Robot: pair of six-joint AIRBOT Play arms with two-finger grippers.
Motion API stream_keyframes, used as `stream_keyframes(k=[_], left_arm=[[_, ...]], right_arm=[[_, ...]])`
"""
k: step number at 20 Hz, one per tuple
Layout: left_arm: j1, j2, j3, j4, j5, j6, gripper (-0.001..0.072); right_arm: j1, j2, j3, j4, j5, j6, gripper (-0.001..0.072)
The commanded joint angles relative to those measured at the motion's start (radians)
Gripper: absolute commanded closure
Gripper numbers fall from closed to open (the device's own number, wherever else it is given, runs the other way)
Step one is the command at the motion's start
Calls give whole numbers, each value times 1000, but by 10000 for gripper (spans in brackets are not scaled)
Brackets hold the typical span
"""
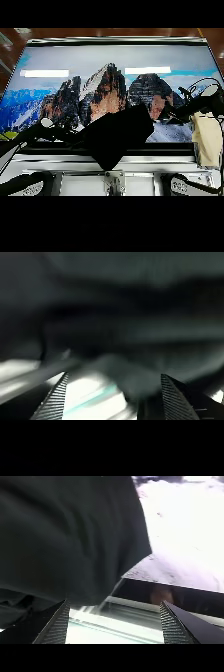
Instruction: Fold the shirts.
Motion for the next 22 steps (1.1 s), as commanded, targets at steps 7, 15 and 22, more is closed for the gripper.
stream_keyframes(k=[7, 15, 22], left_arm=[[-38, 4, -8, -110, 132, 103, 667], [-22, 116, 59, -57, 122, 103, 667], [55, 128, 487, 510, -93, -69, 669]], right_arm=[[11, -40, -221, 101, -183, 32, 14], [165, -180, -227, 204, -412, 37, 239], [170, 69, -105, 262, -388, -200, 651]])
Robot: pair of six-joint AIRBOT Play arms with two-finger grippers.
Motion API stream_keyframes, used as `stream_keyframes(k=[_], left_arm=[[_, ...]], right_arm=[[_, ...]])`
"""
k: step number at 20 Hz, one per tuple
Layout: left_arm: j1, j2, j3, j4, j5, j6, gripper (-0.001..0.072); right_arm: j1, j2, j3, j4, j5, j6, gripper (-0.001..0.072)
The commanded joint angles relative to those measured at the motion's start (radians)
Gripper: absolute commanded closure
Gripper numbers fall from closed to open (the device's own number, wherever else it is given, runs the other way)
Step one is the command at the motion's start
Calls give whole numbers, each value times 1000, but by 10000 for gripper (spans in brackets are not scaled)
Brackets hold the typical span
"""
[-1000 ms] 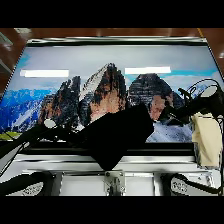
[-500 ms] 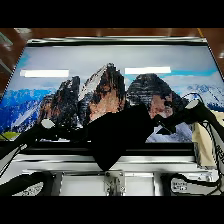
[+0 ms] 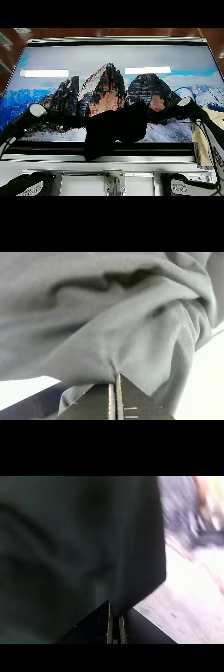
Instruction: Fold the shirts.
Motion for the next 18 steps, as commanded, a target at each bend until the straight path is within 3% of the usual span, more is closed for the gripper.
stream_keyframes(k=[1, 5, 8, 12, 15, 18], left_arm=[[59, 28, 309, 409, -174, -126, 669], [119, 113, 869, 503, -226, -134, 668], [119, 142, 1186, 488, -243, -172, 668], [119, 198, 1229, 515, -427, -207, 668], [119, 203, 1146, 533, -659, -238, 667], [103, 203, 946, 493, -708, -249, 667]], right_arm=[[6, 216, 125, 11, -2, -140, 651], [7, 581, 380, -35, -174, -128, 651], [7, 766, 487, -99, -235, -3, 652], [7, 896, 524, -214, -65, 134, 651], [7, 917, 524, -376, 227, 185, 651], [7, 867, 501, -484, 482, 203, 651]])
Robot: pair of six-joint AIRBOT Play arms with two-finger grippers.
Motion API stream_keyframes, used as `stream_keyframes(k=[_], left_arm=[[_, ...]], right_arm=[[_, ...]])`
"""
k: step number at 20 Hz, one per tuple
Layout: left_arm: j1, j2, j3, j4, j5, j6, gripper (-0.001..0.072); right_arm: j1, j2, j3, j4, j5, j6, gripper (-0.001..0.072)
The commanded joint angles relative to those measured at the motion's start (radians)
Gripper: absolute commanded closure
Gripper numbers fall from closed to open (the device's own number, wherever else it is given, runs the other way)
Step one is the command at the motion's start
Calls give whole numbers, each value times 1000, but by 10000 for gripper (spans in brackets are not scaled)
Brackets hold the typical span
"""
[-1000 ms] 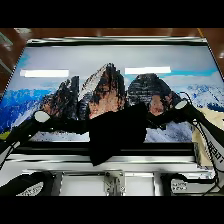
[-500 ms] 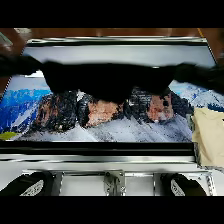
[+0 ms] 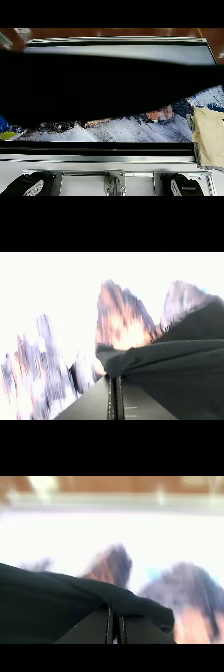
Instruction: Fold the shirts.
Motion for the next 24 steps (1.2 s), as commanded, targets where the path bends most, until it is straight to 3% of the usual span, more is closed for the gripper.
stream_keyframes(k=[1, 6, 10, 15, 20, 22, 24], left_arm=[[-20, 5, -219, -34, -95, -22, 667], [-56, -31, -718, -167, 229, -22, 668], [-56, -207, -941, -299, 421, -10, 667], [-38, -425, -834, -330, 647, -6, 667], [-24, -501, -691, -331, 692, 107, 667], [-22, -501, -684, -331, 697, 172, 667], [-19, -505, -685, -330, 697, 200, 667]], right_arm=[[0, -29, -37, -144, 269, 42, 650], [0, -191, -303, -48, 129, 42, 650], [0, -391, -505, 9, -143, 42, 650], [0, -610, -513, 107, -448, 43, 650], [0, -640, -502, 293, -843, 87, 650], [0, -650, -465, 292, -912, 80, 650], [0, -673, -440, 288, -886, 75, 650]])
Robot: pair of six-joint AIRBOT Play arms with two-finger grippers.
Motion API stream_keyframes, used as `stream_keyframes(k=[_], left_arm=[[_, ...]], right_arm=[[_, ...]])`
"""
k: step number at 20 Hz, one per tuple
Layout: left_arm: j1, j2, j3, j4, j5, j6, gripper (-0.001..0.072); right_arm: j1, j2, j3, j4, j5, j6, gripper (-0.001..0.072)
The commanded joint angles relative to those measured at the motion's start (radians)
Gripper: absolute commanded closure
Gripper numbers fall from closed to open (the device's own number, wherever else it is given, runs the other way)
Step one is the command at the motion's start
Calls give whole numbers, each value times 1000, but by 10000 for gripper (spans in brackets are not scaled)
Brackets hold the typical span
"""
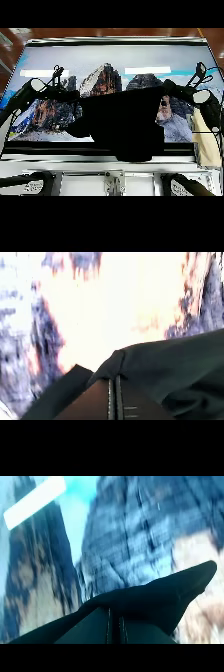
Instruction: Fold the shirts.
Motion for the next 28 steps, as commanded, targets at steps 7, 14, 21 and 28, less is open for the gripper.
stream_keyframes(k=[7, 14, 21, 28], left_arm=[[63, -40, 86, -7, -260, 62, 35], [135, 148, -388, -237, -360, 36, 35], [-198, 58, -608, -570, 35, 114, 36], [-264, -38, -540, -704, 212, 114, 403]], right_arm=[[0, -88, 29, 9, 148, -9, 650], [0, -65, 28, -175, 341, -10, 649], [0, -65, 28, -168, 348, -11, 649], [0, -65, 28, -168, 377, -11, 650]])
